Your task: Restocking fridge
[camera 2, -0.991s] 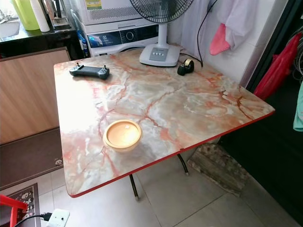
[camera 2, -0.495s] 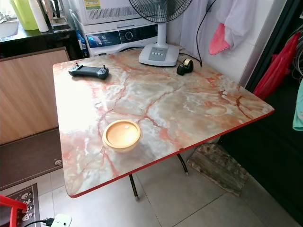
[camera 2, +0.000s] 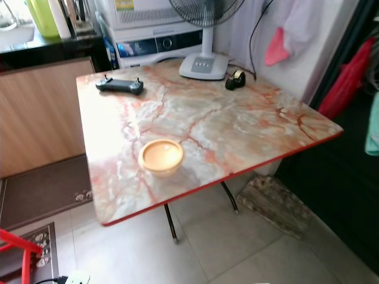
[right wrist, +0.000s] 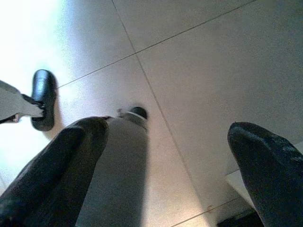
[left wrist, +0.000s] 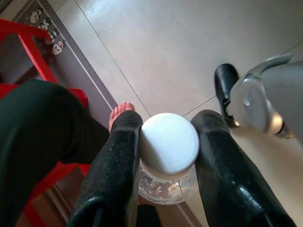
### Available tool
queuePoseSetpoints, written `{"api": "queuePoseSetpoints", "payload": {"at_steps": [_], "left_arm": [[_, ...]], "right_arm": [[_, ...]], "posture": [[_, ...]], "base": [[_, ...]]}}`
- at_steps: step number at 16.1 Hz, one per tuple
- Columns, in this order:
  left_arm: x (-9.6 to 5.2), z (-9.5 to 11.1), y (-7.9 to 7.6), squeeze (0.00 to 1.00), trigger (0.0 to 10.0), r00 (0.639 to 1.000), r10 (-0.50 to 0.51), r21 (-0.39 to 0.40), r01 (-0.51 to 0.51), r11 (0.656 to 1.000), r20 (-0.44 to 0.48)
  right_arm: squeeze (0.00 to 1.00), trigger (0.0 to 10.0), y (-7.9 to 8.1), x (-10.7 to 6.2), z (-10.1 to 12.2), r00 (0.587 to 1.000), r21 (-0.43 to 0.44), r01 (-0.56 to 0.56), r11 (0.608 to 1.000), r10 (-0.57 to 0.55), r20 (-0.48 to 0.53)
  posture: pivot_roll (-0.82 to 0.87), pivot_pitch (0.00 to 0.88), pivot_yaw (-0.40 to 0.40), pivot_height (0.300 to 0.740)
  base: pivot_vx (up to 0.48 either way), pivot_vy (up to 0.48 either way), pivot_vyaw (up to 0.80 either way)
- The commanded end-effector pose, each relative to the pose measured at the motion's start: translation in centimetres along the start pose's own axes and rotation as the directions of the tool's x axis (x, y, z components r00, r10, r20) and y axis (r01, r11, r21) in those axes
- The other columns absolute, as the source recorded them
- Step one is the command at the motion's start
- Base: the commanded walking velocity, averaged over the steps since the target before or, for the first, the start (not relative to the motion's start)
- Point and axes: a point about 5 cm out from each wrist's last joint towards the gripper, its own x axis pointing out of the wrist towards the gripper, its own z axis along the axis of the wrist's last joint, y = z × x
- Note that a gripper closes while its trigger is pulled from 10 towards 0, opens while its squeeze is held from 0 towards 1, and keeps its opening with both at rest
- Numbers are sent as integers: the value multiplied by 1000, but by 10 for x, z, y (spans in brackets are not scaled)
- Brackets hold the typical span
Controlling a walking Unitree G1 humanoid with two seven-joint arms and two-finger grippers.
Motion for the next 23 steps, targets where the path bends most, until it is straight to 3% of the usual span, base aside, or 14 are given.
{"api": "queuePoseSetpoints", "payload": {"at_steps": [1, 11, 12, 13, 18, 19, 21, 23], "left_arm": [[0, 0, 0, 0, 10000, 1000, -3, 2, 3, 1000, -8], [0, -3, 3, 0, 10000, 1000, 10, -26, -10, 1000, -28], [0, -3, 3, 0, 10000, 1000, -4, -100, 2, 995, -20], [0, -1, 5, 0, 10000, 1000, -8, -182, 8, 983, 0], [0, 8, 13, 0, 10000, 997, 65, -182, -55, 982, 52], [1, 8, 13, 0, 10000, 998, 48, -145, -42, 988, 40], [1, 5, 10, 0, 10000, 1000, 16, -227, -10, 974, 22], [1, 3, 5, 0, 10000, 999, -37, -209, 38, 977, 8]], "right_arm": [[0, 10000, 0, 0, 0, 1000, 13, 5, 1000, -5, 4], [0, 10000, 2, 0, 1, 1000, 33, 3, 999, -4, 9], [0, 10000, 3, 1, 0, 1000, 21, -3, 1000, 3, -2], [0, 10000, 4, 1, 0, 1000, 23, -10, 1000, 10, -1], [0, 10000, 4, 1, -2, 1000, 26, -10, 1000, 10, -12], [0, 10000, 4, 1, -2, 1000, 27, -12, 1000, 12, -12], [0, 10000, 4, 1, -2, 1000, 31, -12, 999, 12, -12], [0, 10000, 4, 1, -2, 1000, 27, -11, 1000, 12, -15]], "posture": [[73, 0, 10, 740], [72, 0, 8, 740], [70, 0, 7, 740], [68, 0, 7, 740], [67, 0, 6, 740], [65, 0, 6, 740], [66, 0, 3, 740], [67, 0, 1, 740]], "base": [[-296, 0, 0], [-28, 0, 0], [0, 0, 0], [0, 0, -800], [0, 0, -800], [0, 0, -800], [0, 0, -800], [0, 0, -800]]}}
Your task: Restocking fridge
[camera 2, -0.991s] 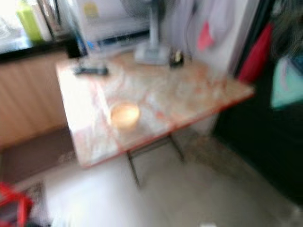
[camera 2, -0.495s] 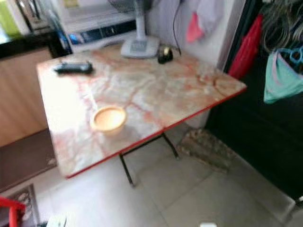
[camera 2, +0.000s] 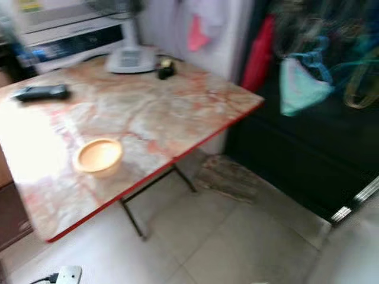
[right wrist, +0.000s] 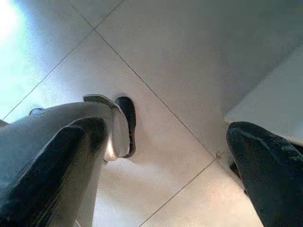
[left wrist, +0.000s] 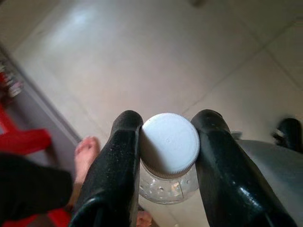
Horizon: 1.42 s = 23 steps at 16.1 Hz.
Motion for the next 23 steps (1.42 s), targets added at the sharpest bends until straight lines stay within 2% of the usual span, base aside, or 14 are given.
{"api": "queuePoseSetpoints", "payload": {"at_steps": [1, 3, 5, 7, 9, 15, 16, 23], "left_arm": [[-1, -6, 0, 0, 10000, 1000, -20, 44, 21, 999, -14], [-3, -8, 7, 0, 10000, 1000, 3, -8, -4, 1000, -14], [-2, -5, 10, 0, 10000, 1000, 0, 50, 0, 999, -7], [-1, -1, 7, 0, 10000, 1000, 6, 41, -7, 999, 8], [-1, 0, 5, 0, 10000, 1000, 8, 12, -8, 1000, 12], [0, 2, 0, 0, 10000, 1000, -4, 33, 3, 999, 15], [0, 2, -1, 0, 10000, 1000, -7, 63, 6, 998, 10], [0, 0, 1, 0, 10000, 1000, -1, 79, 1, 997, 1]], "right_arm": [[0, 10000, 0, 0, -1, 1000, 3, -2, 1000, 2, -8], [0, 10000, -1, 0, -1, 1000, -3, -3, 1000, 3, -11], [0, 10000, -1, 0, -2, 1000, -3, -3, 1000, 3, -13], [0, 10000, -1, 0, -1, 1000, -7, -6, 1000, 6, -14], [0, 10000, 0, 0, -2, 1000, -4, -7, 1000, 7, -16], [0, 10000, 1, 0, -2, 1000, -1, -11, 1000, 11, -18], [0, 10000, 1, 0, -2, 1000, -3, -12, 1000, 12, -18], [0, 10000, 2, 0, -2, 1000, -3, -11, 1000, 10, -18]], "posture": [[67, 0, -1, 740], [65, 0, -5, 740], [65, 0, -3, 740], [67, 0, -2, 740], [66, 0, 0, 740], [68, 0, 2, 740], [70, 0, 2, 740], [69, 0, 5, 740]], "base": [[0, 0, -800], [0, 0, -800], [0, 0, -800], [0, -461, -800], [0, 0, -800], [0, 0, -800], [0, 0, -800], [0, 0, -800]]}}
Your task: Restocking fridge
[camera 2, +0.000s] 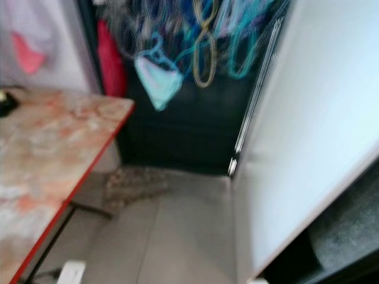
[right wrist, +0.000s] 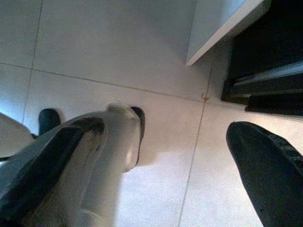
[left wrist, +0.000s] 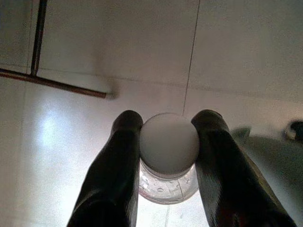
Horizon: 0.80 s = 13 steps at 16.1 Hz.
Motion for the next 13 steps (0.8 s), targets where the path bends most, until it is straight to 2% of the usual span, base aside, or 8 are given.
{"api": "queuePoseSetpoints", "payload": {"at_steps": [1, 10, 13], "left_arm": [[1, 4, -4, 0, 10000, 1000, -10, 6, 10, 1000, 6], [-1, 4, 14, 0, 10000, 1000, 17, 68, -17, 998, 8], [0, 6, 16, 0, 10000, 1000, 22, 60, -22, 998, 15]], "right_arm": [[0, 10000, -7, -2, -5, 1000, -2, 19, 1000, -19, -18], [0, 10000, 4, -1, -12, 1000, 25, 17, 1000, -17, -21], [0, 10000, 7, -1, -10, 1000, 27, 16, 1000, -15, -16]], "posture": [[69, 0, 5, 740], [47, 0, 35, 740], [39, 0, 30, 740]], "base": [[0, 0, -800], [0, 0, -794], [0, 0, -792]]}}
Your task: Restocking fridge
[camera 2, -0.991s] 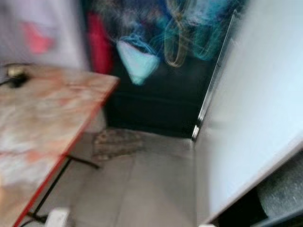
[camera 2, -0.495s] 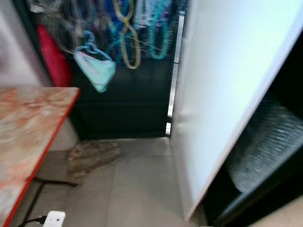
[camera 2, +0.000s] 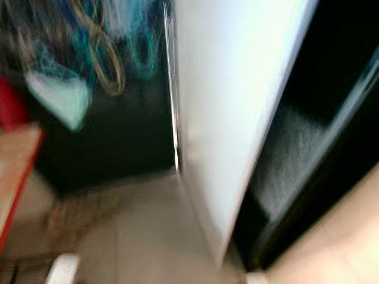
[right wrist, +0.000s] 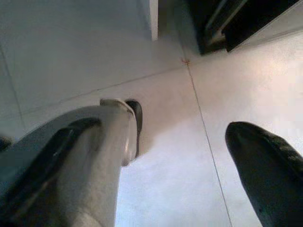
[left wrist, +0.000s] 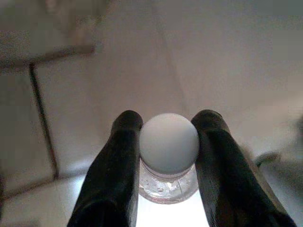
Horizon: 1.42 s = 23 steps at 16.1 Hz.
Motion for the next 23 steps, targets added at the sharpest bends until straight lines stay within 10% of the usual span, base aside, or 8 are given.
{"api": "queuePoseSetpoints", "payload": {"at_steps": [1, 23], "left_arm": [[-4, -14, 7, 0, 10000, 999, 14, 19, -14, 1000, -46], [0, -6, -11, 0, 10000, 999, -20, 29, 21, 999, -40]], "right_arm": [[0, 10000, 4, -1, -7, 1000, 5, -3, 1000, 3, -28], [0, 10000, -5, 0, 0, 999, 32, 49, 998, -49, -8]], "posture": [[38, 0, 33, 740], [28, 0, 37, 740]], "base": [[0, 0, -788], [0, 0, -788]]}}
